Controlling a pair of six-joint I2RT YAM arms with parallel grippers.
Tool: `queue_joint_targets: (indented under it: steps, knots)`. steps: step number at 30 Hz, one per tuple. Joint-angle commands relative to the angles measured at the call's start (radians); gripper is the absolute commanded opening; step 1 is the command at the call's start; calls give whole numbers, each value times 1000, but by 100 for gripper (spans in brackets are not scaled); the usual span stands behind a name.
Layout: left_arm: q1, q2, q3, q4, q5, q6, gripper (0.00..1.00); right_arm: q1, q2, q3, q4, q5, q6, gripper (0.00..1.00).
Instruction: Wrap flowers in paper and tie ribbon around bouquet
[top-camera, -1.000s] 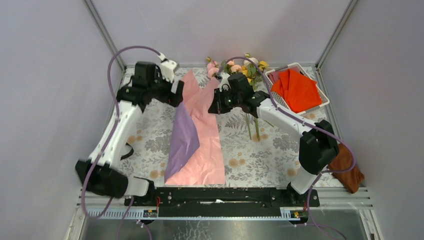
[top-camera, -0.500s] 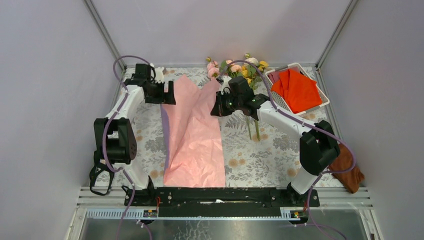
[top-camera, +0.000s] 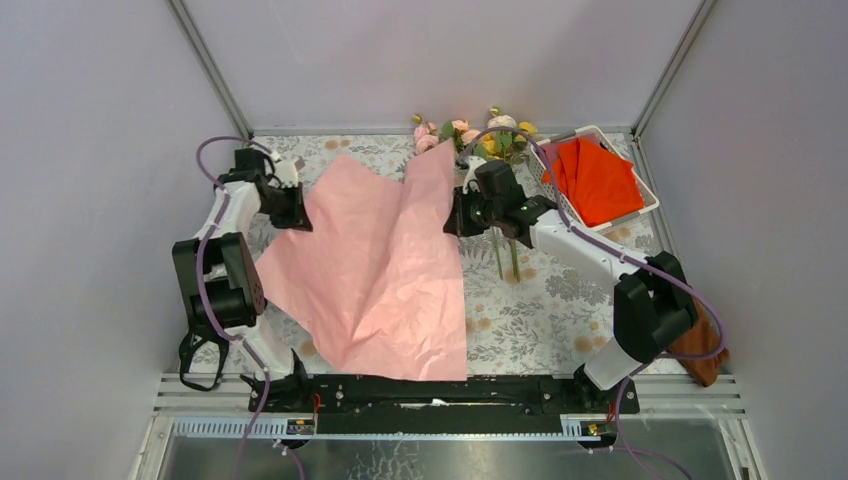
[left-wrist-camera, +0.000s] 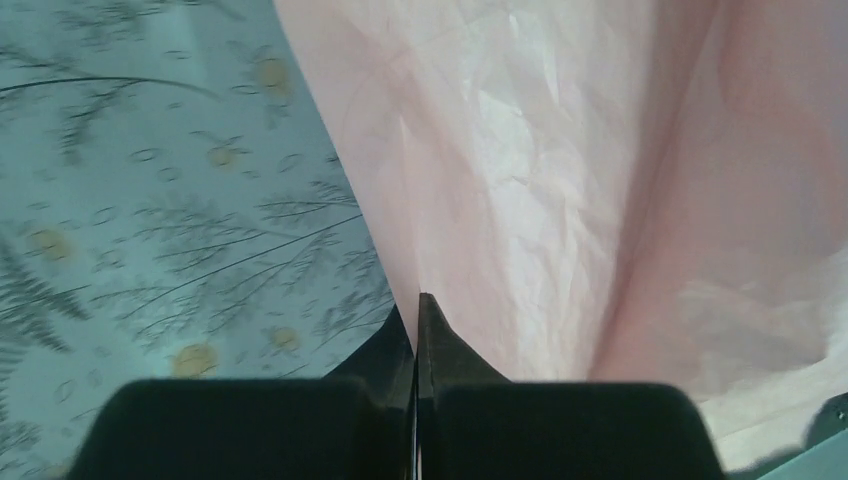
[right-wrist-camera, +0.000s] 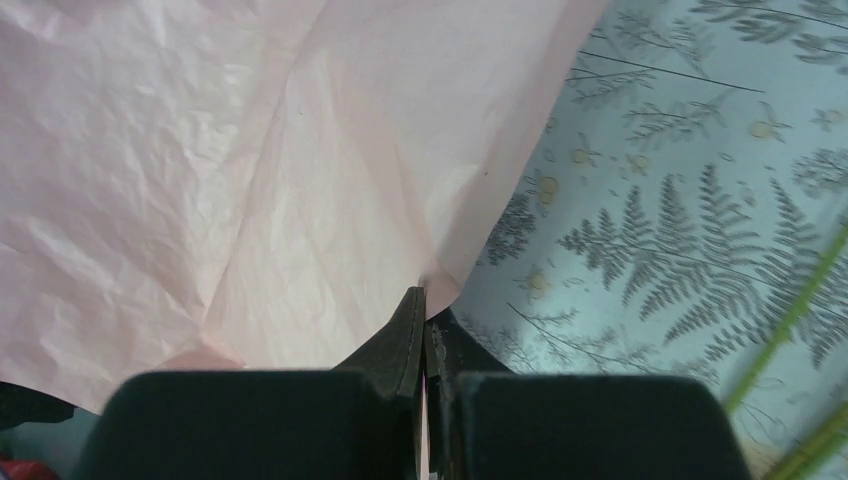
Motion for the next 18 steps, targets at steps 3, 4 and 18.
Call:
queue_joint_targets:
  steps: [3,4,18]
  knots:
    - [142,-89,12,221,14,25,0,-33,-97,-51,24,77,-20,0]
    - [149,-94,-6,274,-4,24,0,-32,-90,-64,22,75,-15,0]
    - [149,140,-4,435,-62,111,0,-189,-155,-152,-71,310,-1,51]
